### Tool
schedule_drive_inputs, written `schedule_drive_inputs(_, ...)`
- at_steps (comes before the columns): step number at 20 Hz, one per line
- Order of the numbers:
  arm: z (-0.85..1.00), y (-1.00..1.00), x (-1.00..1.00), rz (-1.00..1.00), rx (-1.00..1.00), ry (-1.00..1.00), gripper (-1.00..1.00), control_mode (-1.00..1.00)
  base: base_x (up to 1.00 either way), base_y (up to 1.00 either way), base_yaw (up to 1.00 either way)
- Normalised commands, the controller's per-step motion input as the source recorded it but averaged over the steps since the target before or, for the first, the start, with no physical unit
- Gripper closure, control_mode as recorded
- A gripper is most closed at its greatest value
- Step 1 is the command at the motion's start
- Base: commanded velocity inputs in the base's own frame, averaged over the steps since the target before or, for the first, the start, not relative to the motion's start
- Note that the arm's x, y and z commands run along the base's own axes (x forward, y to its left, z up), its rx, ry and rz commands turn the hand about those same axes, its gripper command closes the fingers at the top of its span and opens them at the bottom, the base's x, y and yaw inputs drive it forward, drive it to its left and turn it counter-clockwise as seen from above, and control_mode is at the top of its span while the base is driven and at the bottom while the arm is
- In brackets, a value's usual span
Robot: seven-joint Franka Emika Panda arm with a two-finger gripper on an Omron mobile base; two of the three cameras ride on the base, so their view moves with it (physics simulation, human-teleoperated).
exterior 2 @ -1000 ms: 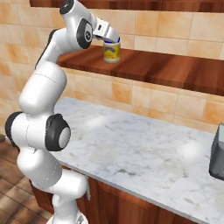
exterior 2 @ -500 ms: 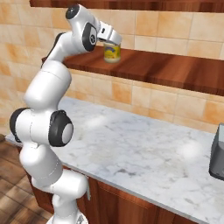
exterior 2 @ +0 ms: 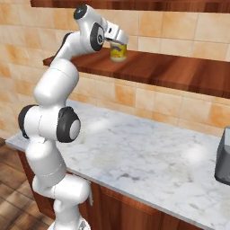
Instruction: Move the mayonnaise and syrup bottle from the cabinet to the dining counter.
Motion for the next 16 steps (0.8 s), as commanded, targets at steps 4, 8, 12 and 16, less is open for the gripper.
schedule_drive_inputs(4, 0.0, 0.0, 0.02, 0.0, 0.0, 0.0, 1.0, -1.0, 0.0, 0.0, 0.0)
schedule_drive_inputs(8, 0.0, 0.0, -0.49, 0.0, 0.0, -0.08, 1.0, -1.0, 0.0, 0.0, 0.0)
schedule_drive_inputs(12, -0.02, 0.0, -1.0, 0.0, 0.0, -0.21, 1.0, -1.0, 0.0, 0.0, 0.0)
schedule_drive_inputs(16, -0.12, 0.02, -1.0, 0.0, 0.0, -0.23, 1.0, -1.0, 0.0, 0.0, 0.0)
